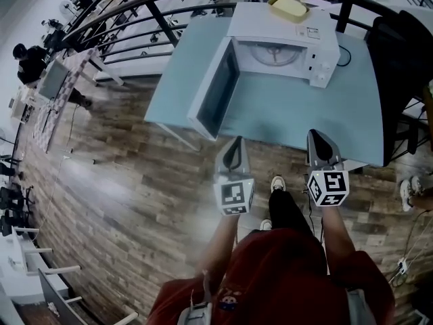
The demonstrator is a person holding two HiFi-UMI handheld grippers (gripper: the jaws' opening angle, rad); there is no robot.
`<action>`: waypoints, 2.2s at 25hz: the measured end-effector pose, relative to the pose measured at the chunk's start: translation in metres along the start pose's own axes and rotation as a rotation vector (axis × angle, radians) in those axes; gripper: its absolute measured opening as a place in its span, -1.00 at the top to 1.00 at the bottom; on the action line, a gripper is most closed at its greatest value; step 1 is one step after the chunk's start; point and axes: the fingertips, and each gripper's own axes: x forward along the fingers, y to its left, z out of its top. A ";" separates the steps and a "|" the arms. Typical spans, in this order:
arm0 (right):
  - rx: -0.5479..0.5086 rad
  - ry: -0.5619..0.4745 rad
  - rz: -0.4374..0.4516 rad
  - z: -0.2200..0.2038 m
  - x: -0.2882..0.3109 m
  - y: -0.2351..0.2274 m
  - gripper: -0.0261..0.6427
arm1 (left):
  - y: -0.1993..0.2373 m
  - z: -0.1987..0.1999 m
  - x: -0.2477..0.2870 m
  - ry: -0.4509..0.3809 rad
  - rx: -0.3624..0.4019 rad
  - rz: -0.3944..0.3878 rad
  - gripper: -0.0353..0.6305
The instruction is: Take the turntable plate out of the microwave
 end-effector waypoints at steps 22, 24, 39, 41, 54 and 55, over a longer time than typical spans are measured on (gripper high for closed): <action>0.065 0.030 0.020 0.019 0.185 -0.126 0.92 | 0.004 0.028 0.229 -0.007 0.036 -0.024 0.89; 0.070 0.034 0.025 0.019 0.198 -0.134 0.92 | 0.004 0.029 0.245 -0.008 0.037 -0.024 0.89; 0.110 0.088 0.031 -0.001 0.275 -0.150 0.92 | 0.022 0.014 0.319 0.003 0.064 -0.062 0.89; 0.111 0.100 0.018 -0.004 0.285 -0.150 0.92 | 0.026 0.010 0.330 0.000 0.062 -0.084 0.89; 0.258 0.214 -0.072 -0.028 0.353 -0.157 0.92 | 0.047 -0.007 0.392 -0.022 0.062 -0.225 0.89; 0.286 0.224 -0.079 -0.034 0.358 -0.158 0.92 | 0.048 -0.009 0.396 -0.020 0.061 -0.231 0.89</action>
